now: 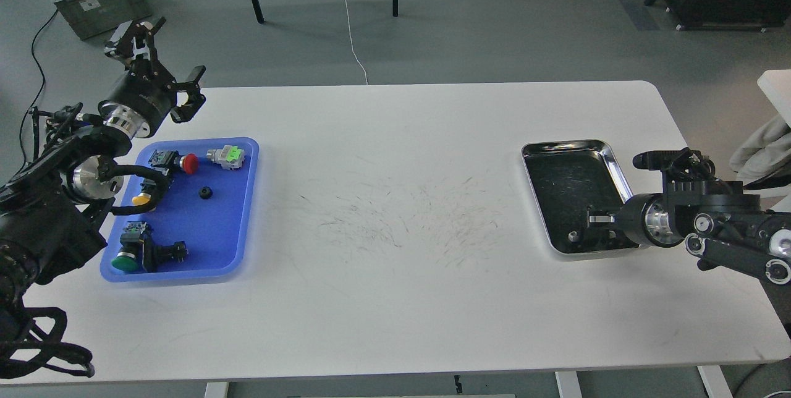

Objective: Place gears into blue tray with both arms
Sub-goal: 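Reach the right gripper into the steel tray and grasp another black gear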

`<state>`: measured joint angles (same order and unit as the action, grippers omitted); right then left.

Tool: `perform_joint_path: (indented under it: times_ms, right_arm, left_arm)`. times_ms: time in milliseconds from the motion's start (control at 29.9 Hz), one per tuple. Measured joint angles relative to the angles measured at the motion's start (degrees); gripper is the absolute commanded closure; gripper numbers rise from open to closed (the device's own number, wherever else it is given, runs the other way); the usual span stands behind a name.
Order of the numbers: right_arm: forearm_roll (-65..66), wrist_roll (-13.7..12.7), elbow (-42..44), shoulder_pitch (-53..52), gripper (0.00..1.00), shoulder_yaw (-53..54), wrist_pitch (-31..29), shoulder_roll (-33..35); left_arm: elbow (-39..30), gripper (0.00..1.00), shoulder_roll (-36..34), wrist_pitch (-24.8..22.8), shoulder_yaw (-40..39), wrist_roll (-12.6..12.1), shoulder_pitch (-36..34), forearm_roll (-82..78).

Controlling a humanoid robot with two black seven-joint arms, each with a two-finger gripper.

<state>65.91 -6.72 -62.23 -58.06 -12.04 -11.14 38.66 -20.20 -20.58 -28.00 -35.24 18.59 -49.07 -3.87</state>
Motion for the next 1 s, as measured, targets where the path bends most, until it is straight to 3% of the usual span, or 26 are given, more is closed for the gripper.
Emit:
perform_joint_path:
  times_ms: [568, 702, 869, 1002]
  right_arm:
    - [0.03, -0.16, 2.15, -0.36, 0.60, -0.01, -0.02, -2.36]
    - [-0.03, -0.16, 2.36, -0.36, 0.67, 0.00, -0.02, -2.70]
    - [-0.08, -0.05, 2.25, -0.26, 0.94, 0.00, -0.09, -2.59]
    - [-0.12, 0.08, 2.08, -0.28, 0.96, -0.03, -0.43, -2.21]
  left_arm:
    - [-0.02, 0.02, 0.09, 0.00, 0.00, 0.05, 0.01, 0.00]
    - [-0.02, 0.02, 0.07, 0.00, 0.00, 0.05, 0.00, 0.00]
    - [-0.02, 0.02, 0.02, 0.00, 0.00, 0.05, -0.09, 0.00]
    - [-0.02, 0.02, 0.07, 0.00, 0.00, 0.05, -0.09, 0.00]
